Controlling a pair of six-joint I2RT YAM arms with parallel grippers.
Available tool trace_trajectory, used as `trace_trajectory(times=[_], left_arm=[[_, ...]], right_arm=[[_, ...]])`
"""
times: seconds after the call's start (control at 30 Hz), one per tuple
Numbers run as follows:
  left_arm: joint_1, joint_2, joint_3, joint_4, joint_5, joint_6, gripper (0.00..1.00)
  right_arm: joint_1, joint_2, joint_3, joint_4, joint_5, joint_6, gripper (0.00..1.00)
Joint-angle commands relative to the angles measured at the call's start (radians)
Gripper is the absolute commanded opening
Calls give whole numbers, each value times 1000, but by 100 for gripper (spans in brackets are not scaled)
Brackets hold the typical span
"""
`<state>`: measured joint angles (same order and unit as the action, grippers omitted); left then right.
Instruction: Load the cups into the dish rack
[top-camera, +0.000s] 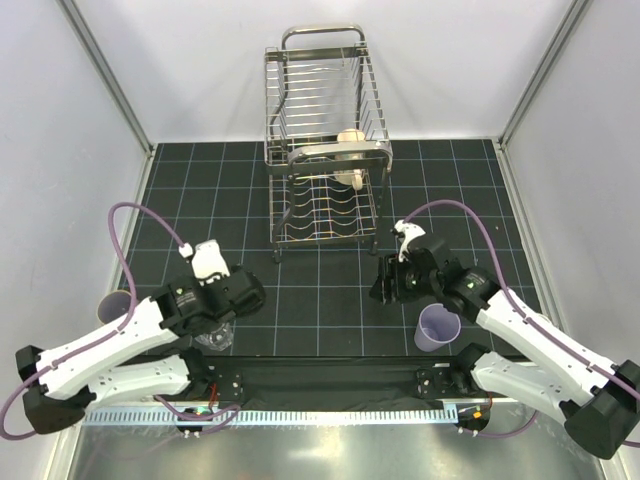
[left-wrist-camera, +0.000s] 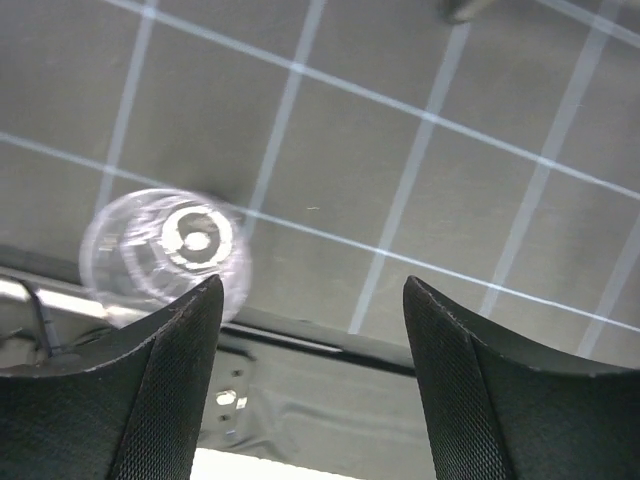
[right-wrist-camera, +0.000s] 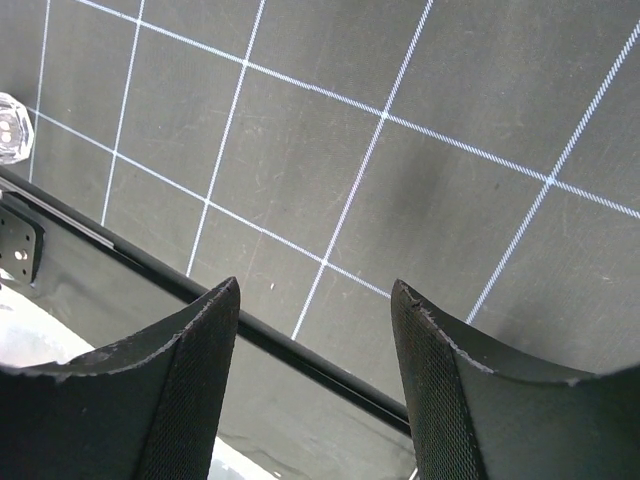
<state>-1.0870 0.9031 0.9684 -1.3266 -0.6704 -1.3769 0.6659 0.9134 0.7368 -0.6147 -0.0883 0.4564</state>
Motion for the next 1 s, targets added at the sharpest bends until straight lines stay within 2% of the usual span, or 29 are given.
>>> trace_trajectory(times=[0.0,0.13,0.3,0.4,0.6,0.63,0.7,0.73,0.83,0.9,0.93,0.97], left_arm=[[100,-29,-29,-77,61,86,71],[258,-36,-76,10,138,168,70],[317,-40,-71,9,100,147,72],[377,-27,-36,27,55,196,73],[675,49,53,162,155,442,73],[755,72,73,174,158,479,74],[830,155,136,173,147,568,75],[901,184,159,152,138,591,76],[1014,266,228,138,112,660,76],[1071,261,214,199,127,706,77],[1151,258,208,217,162,719,77],[1182,255,201,249,173,726,76]], right_arm=[[3,-36,24,-13,13,-36,63],[4,-79,9,-23,19,-35,64],[3,-91,15,-16,-2,-25,64],[3,-82,18,-2,-19,-25,64],[4,-48,42,9,-50,-47,64],[4,-45,45,7,-51,-57,64],[3,-42,52,3,-57,-67,64],[4,-42,53,-2,-60,-76,64],[3,-41,59,-5,-67,-88,64],[3,-41,59,-3,-79,-90,64],[4,-39,59,6,-88,-90,64],[4,-38,61,7,-102,-88,64]])
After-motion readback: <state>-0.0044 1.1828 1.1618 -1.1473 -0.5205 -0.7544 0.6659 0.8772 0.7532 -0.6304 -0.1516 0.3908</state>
